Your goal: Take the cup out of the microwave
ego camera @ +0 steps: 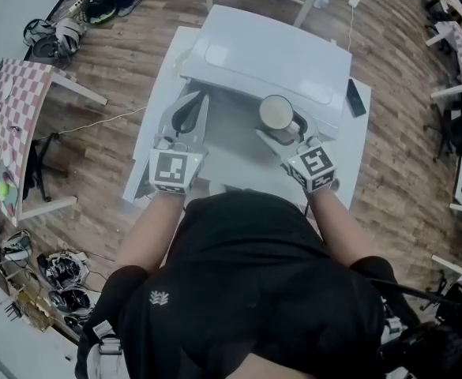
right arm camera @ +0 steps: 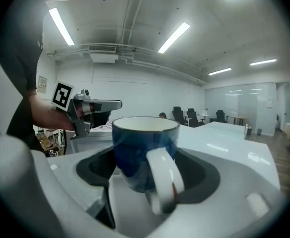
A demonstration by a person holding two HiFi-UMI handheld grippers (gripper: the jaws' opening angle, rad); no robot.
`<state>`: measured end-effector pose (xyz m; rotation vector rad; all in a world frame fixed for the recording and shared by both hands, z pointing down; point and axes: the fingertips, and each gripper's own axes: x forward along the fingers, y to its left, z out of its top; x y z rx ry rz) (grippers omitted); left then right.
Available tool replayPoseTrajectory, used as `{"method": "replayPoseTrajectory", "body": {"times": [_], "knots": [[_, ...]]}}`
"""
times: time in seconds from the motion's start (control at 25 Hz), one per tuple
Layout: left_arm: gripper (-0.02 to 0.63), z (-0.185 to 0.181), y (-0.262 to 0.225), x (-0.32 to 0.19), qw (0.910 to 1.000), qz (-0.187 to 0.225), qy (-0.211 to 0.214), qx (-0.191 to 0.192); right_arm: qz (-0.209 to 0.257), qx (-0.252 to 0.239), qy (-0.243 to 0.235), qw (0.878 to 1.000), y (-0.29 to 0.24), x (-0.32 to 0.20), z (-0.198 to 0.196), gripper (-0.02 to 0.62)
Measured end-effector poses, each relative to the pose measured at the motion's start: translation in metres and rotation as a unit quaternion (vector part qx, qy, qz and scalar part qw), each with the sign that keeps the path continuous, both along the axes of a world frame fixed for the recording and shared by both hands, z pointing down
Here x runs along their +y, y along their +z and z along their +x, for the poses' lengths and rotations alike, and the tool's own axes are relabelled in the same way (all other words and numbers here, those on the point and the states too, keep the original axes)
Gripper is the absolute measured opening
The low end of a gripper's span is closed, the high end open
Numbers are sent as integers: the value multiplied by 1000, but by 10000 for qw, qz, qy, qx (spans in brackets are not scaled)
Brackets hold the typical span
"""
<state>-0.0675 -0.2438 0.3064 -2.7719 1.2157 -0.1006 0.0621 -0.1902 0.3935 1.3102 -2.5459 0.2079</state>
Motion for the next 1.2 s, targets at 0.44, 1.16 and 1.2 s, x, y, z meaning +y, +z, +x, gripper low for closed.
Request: {"method": "replayPoseTrajectory", "body": {"times": [0.44,1.16,1.2], "knots": [[6,7,-43,-13,9998,190,-8,-6,145,-193,-142,9996,-57,-6,11,371],[6,12,-70,-20,9996,237,76,108,465,-261,66,9986,-114,-22,25,371],[6,11,-70,-21,9997,215,64,112,475,-253,61,9985,-115,-23,25,371]]}}
